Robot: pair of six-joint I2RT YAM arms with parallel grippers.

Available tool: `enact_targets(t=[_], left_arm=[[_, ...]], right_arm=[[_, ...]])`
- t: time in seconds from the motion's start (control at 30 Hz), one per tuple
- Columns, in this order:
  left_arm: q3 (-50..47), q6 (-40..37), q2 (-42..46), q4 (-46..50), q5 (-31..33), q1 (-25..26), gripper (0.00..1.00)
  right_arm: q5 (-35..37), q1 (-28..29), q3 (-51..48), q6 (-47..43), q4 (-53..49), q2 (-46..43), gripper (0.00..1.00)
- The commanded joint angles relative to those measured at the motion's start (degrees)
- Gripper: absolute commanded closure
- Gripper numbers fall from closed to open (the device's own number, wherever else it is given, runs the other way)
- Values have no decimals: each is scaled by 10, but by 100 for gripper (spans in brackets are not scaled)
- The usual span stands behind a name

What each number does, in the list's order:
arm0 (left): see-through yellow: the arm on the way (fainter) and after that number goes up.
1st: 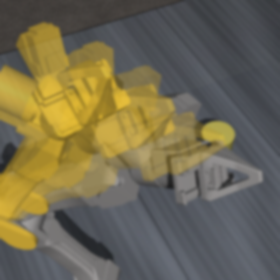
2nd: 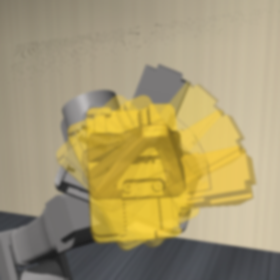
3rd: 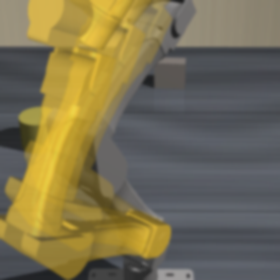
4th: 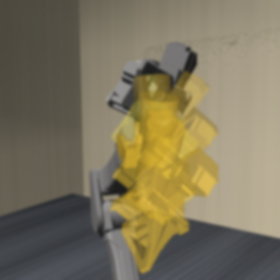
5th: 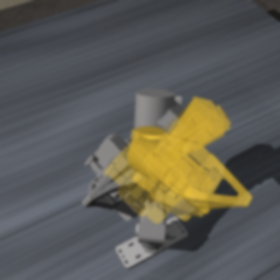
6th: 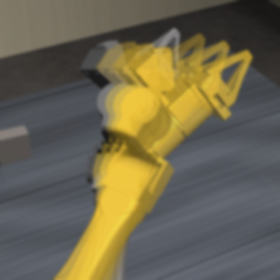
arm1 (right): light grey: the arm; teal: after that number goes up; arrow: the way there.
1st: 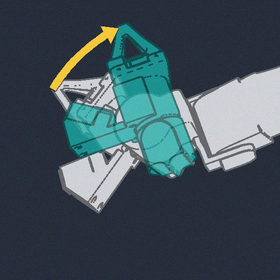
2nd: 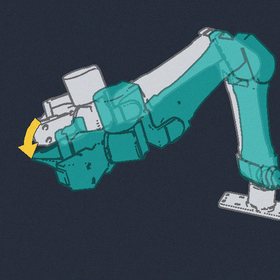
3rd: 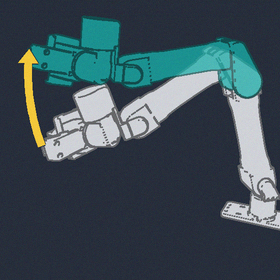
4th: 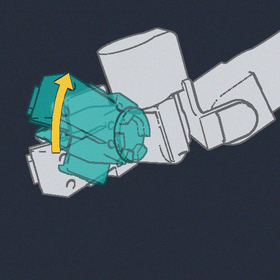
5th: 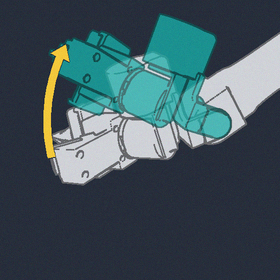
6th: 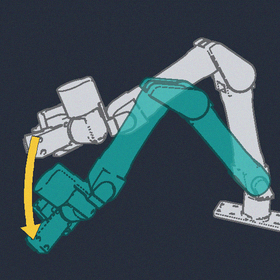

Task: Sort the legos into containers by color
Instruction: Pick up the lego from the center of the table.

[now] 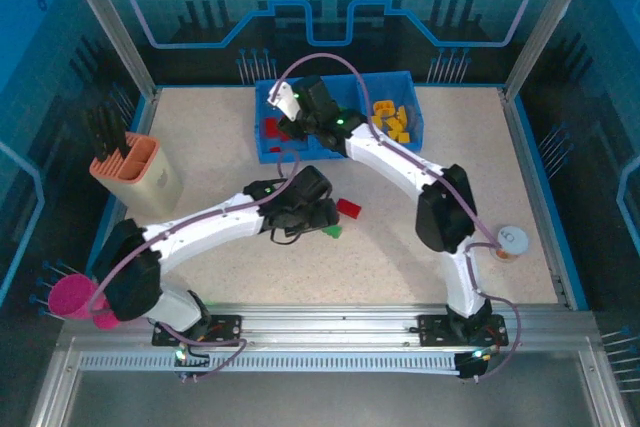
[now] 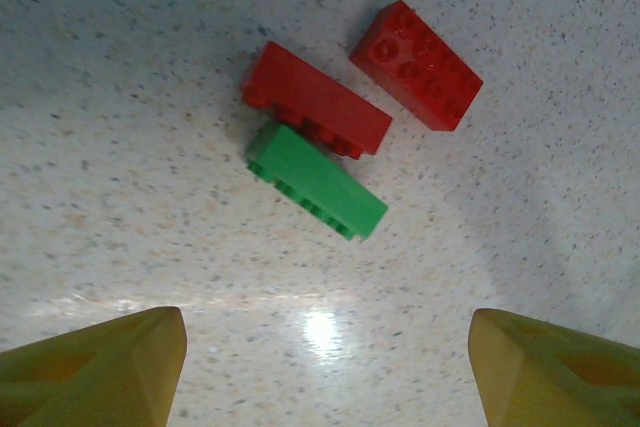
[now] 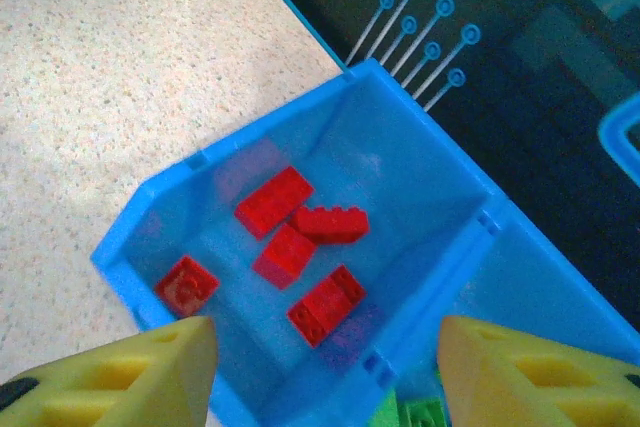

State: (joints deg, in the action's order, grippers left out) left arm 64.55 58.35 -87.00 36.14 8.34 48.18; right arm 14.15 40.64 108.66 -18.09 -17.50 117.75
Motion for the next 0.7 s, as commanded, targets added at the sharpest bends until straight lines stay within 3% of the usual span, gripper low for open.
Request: enact_targets(t=[0.0, 0.33, 0.5, 0.67], left_arm=[[37, 106, -43, 62, 16, 21, 24], [73, 202, -123, 93, 39, 49, 24], [86, 225, -162, 61, 46, 49, 25], [120, 235, -207, 64, 36, 48, 25]], right_arm=[[29, -19, -85, 11, 54, -96, 38], [-40, -158, -373, 178, 39, -373, 35], [-49, -191, -466, 196, 35, -433, 34], [-65, -193, -493, 206, 46, -431, 34]])
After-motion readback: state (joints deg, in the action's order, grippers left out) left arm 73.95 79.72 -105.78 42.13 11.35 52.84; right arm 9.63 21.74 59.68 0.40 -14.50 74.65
